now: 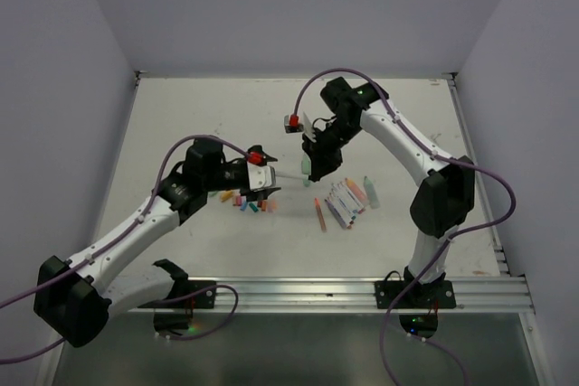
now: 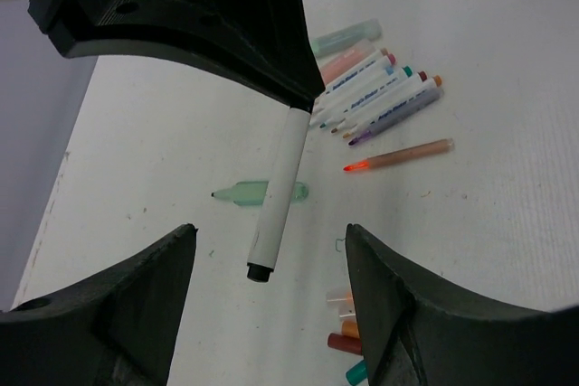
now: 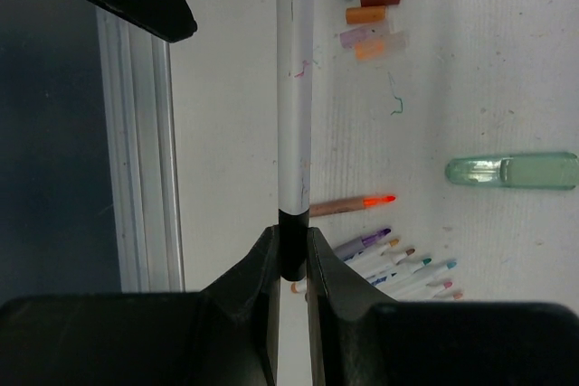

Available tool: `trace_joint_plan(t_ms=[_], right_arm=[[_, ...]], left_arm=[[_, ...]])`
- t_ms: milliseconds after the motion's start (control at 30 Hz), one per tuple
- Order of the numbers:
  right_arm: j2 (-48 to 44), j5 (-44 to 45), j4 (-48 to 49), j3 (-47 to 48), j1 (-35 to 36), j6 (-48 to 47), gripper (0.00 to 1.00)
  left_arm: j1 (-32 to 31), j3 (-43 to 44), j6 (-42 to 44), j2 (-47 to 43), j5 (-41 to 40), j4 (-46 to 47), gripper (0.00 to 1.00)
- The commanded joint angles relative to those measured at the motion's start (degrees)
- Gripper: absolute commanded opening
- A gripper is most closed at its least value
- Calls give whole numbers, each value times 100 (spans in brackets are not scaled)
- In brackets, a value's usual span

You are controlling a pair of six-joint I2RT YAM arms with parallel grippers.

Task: Open the pen caps

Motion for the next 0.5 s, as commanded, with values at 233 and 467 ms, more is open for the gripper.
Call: trace_joint_plan(t_ms=[233, 467], right_arm=[[48, -120, -369, 363, 111, -72, 0], [83, -67, -369, 398, 243, -20, 0]], left_arm=[[-461, 536, 682, 365, -358, -364, 61], [-585, 659, 787, 505, -631, -593, 52]])
